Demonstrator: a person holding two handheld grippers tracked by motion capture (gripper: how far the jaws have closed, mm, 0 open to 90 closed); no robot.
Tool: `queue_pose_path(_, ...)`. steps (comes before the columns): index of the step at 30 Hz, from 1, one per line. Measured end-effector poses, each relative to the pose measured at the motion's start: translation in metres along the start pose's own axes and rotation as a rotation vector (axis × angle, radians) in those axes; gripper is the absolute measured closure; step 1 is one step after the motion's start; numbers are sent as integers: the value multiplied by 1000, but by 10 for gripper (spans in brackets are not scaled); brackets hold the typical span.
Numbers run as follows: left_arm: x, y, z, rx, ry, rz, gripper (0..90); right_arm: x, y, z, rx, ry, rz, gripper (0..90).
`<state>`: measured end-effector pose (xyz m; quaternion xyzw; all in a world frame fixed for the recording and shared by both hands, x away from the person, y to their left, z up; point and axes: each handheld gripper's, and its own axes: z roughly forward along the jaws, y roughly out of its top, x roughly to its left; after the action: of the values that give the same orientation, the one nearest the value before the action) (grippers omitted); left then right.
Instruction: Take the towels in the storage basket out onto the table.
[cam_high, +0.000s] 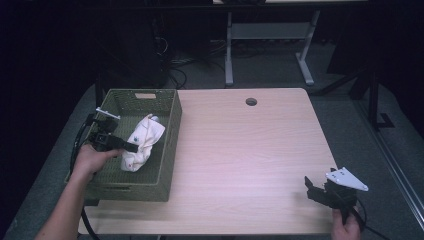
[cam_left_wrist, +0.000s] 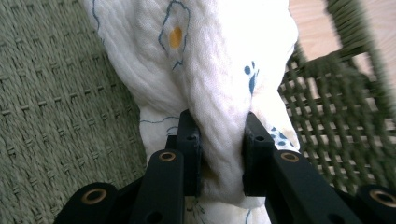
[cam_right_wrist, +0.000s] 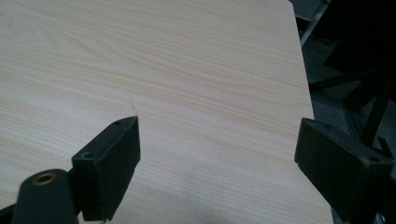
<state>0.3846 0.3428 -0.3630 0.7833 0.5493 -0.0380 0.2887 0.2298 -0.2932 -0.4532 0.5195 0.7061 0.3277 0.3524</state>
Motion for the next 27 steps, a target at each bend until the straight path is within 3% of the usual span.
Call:
queue_pose_path(7, -6, -3, -11, -51, -42, 2, 730, 1, 0, -2, 0, -4, -4, 139)
queue_pose_path(18, -6, -4, -23, -126, -149, -30, 730, 1, 0, -2, 1, -7, 1, 139)
queue_pose_path(27, -12, -2, -30, -164, -198, -28, 730, 1, 0, -3, -2, -8, -2, 139)
